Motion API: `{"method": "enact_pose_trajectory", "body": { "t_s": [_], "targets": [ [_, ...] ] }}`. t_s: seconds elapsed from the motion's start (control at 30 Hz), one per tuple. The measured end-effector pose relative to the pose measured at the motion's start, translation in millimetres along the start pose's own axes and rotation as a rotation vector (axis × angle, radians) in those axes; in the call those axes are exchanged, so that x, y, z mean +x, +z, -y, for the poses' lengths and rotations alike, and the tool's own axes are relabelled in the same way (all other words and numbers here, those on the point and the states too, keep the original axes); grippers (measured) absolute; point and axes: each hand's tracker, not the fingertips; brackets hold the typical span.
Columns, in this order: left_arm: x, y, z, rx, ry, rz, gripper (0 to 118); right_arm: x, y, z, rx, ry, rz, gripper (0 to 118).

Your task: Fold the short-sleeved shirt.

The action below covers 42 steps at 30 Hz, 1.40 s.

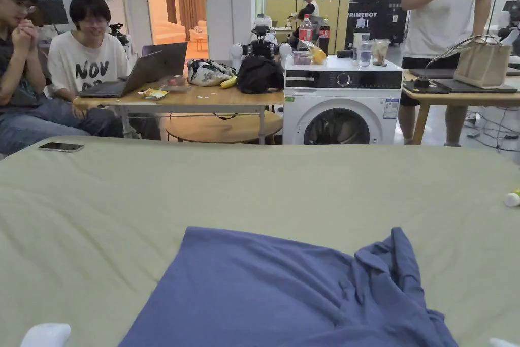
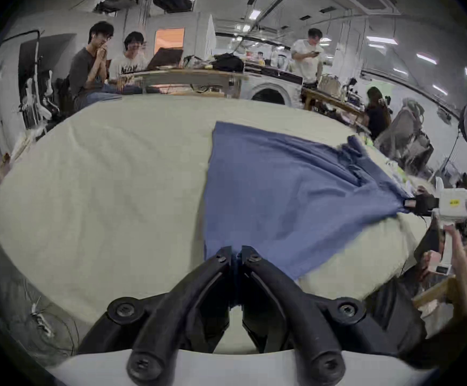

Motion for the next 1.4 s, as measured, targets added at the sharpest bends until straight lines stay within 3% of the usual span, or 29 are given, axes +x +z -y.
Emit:
{"method": "enact_pose_trajectory", "body": {
  "t_s": [0.1, 0.13, 0.17, 0.2, 0.23, 0.27, 0.33, 0.37, 0.6, 0.7, 0.73, 0.83, 0.87, 0.9, 0.93, 0.97, 1.03, 1.4],
  "targets": [
    [1, -5, 1, 0.005, -0.019, -0.016, 0, 0, 4, 7, 0.045, 0.012, 0.009, 7],
    [5, -5, 4, 0.017, -0.054, -0.043, 0, -1, 5, 7, 0.054, 0.03, 0.027, 17],
    [8, -6, 3, 0.027, -0.081, -0.057, 8, -1, 8, 7, 0.068, 0.042, 0.032, 41],
    [11, -6, 3, 0.041, -0.107, -0.066, 24, 0, 11, 7, 0.083, 0.048, 0.028, 62],
    [13, -4, 1, 0.052, -0.121, -0.045, 24, 0, 18, 9, 0.105, 0.057, 0.017, 62],
    [18, 0, 1, 0.075, -0.123, -0.026, 32, 0, 25, 8, 0.157, 0.06, -0.006, 70],
    [28, 7, -7, 0.145, -0.117, 0.015, 67, -4, 37, 1, 0.211, 0.061, -0.038, 91],
    [33, 10, -12, 0.171, -0.116, 0.03, 82, -5, 43, -2, 0.232, 0.068, -0.058, 91],
    [84, 33, -39, 0.356, -0.163, 0.107, 83, -38, 81, -22, 0.389, 0.182, -0.199, 91],
    [106, 39, -41, 0.401, -0.195, 0.082, 83, -49, 93, -25, 0.414, 0.223, -0.227, 89],
    [110, 41, -41, 0.407, -0.196, 0.09, 83, -53, 96, -26, 0.419, 0.235, -0.226, 84],
    [115, 45, -44, 0.431, -0.159, 0.136, 80, -62, 96, -25, 0.43, 0.283, -0.201, 36],
    [114, 46, -43, 0.45, -0.162, 0.163, 67, -65, 96, -25, 0.435, 0.287, -0.193, 17],
    [114, 46, -43, 0.453, -0.167, 0.161, 45, -66, 95, -25, 0.434, 0.29, -0.196, 10],
    [114, 44, -43, 0.457, -0.166, 0.15, 16, -66, 94, -26, 0.424, 0.297, -0.211, 9],
    [114, 46, -43, 0.505, -0.158, 0.118, 0, -69, 94, -25, 0.422, 0.307, -0.209, 4],
    [106, 48, -43, 0.47, -0.145, 0.141, 0, -72, 95, -23, 0.436, 0.355, -0.168, 0],
    [78, 16, -72, 0.348, -0.088, 0.138, 0, -68, 82, -25, 0.381, 0.326, -0.195, 0]
  ]
}}
